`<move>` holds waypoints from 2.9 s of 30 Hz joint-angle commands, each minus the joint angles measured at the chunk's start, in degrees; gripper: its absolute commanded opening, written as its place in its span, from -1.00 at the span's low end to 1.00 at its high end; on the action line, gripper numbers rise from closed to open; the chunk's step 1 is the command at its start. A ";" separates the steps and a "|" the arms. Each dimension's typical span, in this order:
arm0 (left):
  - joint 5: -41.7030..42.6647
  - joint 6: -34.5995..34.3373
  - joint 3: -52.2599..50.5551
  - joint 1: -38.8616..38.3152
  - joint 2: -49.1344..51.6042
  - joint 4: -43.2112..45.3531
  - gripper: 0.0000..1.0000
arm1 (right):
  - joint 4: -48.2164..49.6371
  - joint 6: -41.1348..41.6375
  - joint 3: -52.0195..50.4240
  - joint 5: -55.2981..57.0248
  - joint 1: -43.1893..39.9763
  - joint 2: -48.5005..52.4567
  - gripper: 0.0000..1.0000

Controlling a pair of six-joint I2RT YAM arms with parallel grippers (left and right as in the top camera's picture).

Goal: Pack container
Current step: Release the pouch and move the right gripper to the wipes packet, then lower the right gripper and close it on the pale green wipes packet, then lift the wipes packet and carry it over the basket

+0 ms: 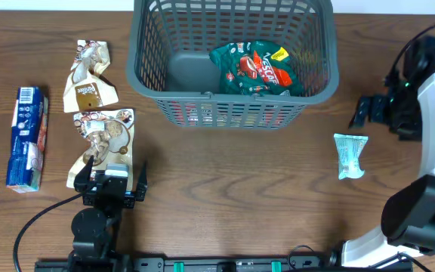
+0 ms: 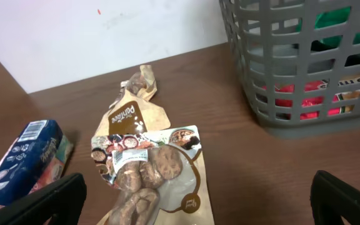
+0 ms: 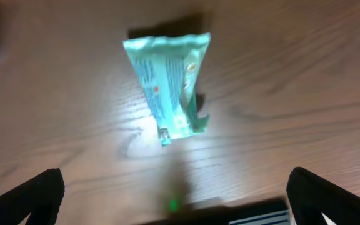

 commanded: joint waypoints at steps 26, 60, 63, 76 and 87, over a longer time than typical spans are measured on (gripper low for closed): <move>0.59 0.96 -1.38 0.24 -0.35 -0.37 0.97 | 19.30 -0.26 -24.15 -2.75 -0.15 0.26 0.97; 0.59 0.96 -1.38 0.24 -0.35 -0.37 0.97 | 41.59 0.81 -38.14 -4.04 -0.15 0.26 -0.90; 0.59 0.96 -1.38 0.24 -0.35 -0.37 0.97 | 42.23 0.81 -38.62 -4.68 -0.15 0.26 -0.97; 0.59 0.96 -1.38 0.24 -0.35 -0.37 0.97 | 36.28 1.20 -30.01 -4.87 -0.15 -7.91 -0.97; 0.59 0.96 -1.38 0.24 -0.35 -0.37 0.97 | 25.09 0.92 -4.98 -4.98 -0.07 -20.76 -0.97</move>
